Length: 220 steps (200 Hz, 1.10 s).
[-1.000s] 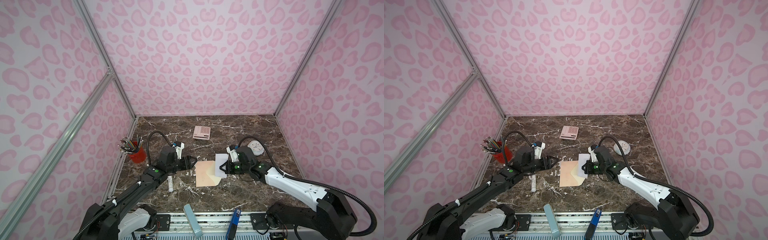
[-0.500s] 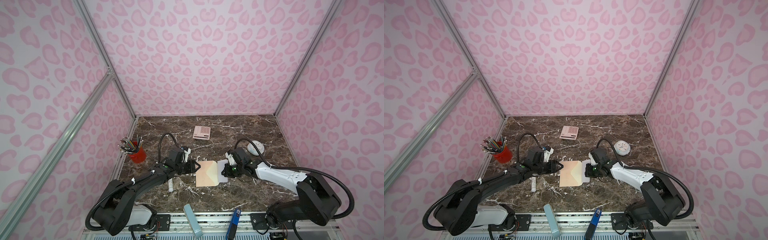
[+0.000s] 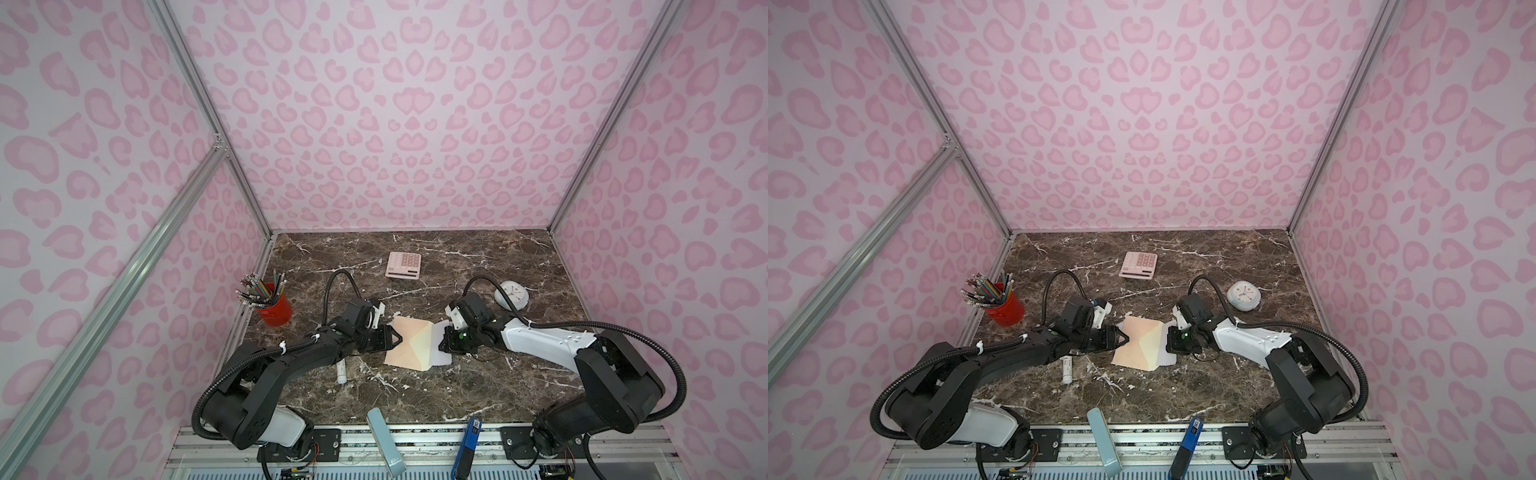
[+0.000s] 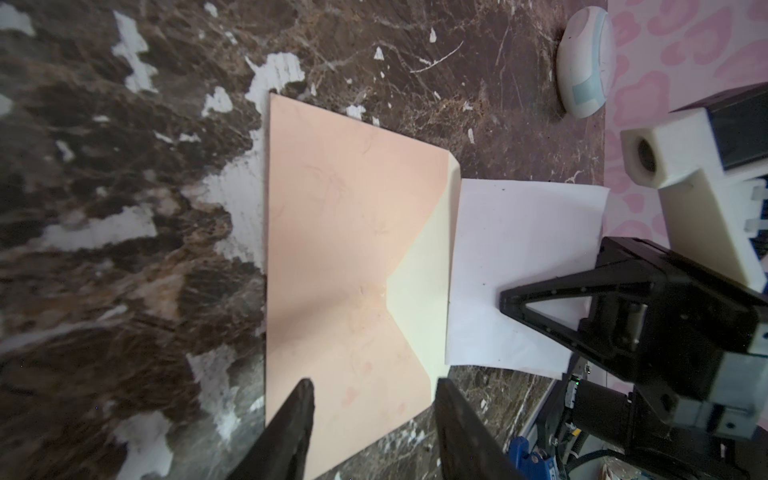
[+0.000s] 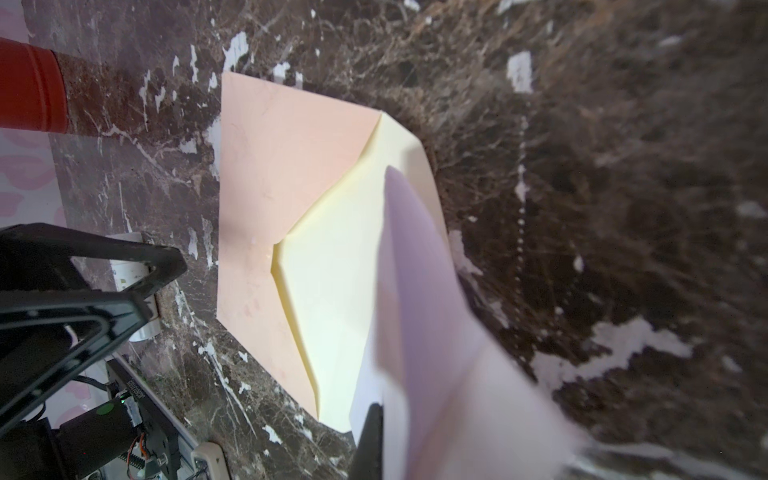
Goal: Place the letter into the envelope and seal it
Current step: 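Push the letter into the peach envelope with the right gripper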
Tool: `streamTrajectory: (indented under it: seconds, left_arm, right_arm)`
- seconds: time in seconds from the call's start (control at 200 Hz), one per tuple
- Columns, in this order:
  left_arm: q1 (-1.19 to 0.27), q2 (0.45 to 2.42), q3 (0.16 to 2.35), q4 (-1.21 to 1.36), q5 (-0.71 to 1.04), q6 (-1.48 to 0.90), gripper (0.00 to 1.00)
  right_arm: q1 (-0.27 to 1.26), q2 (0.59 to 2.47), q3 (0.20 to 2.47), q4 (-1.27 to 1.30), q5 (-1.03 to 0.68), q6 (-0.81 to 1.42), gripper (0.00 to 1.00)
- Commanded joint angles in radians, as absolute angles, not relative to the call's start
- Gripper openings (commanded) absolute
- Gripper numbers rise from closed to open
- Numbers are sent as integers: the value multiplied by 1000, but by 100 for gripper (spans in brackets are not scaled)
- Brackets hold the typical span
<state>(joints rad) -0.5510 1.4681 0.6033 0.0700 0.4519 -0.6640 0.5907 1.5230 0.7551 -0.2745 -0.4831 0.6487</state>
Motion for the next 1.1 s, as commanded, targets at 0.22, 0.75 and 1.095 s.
streamTrajectory:
  seconds: [0.22,0.75,1.095]
  left_arm:
    - [-546,1499,620,66,395,-619,53]
    - [-547,1574,699,-9,363,-538,44]
    - [-551,1606,700,95,468,-561,32]
  right_arm:
    - [566,1516,747,-218,-576,733,6]
    - [541,1499,696,-153,-641,824,6]
    - [522,1524,662,-98,-660,848,6]
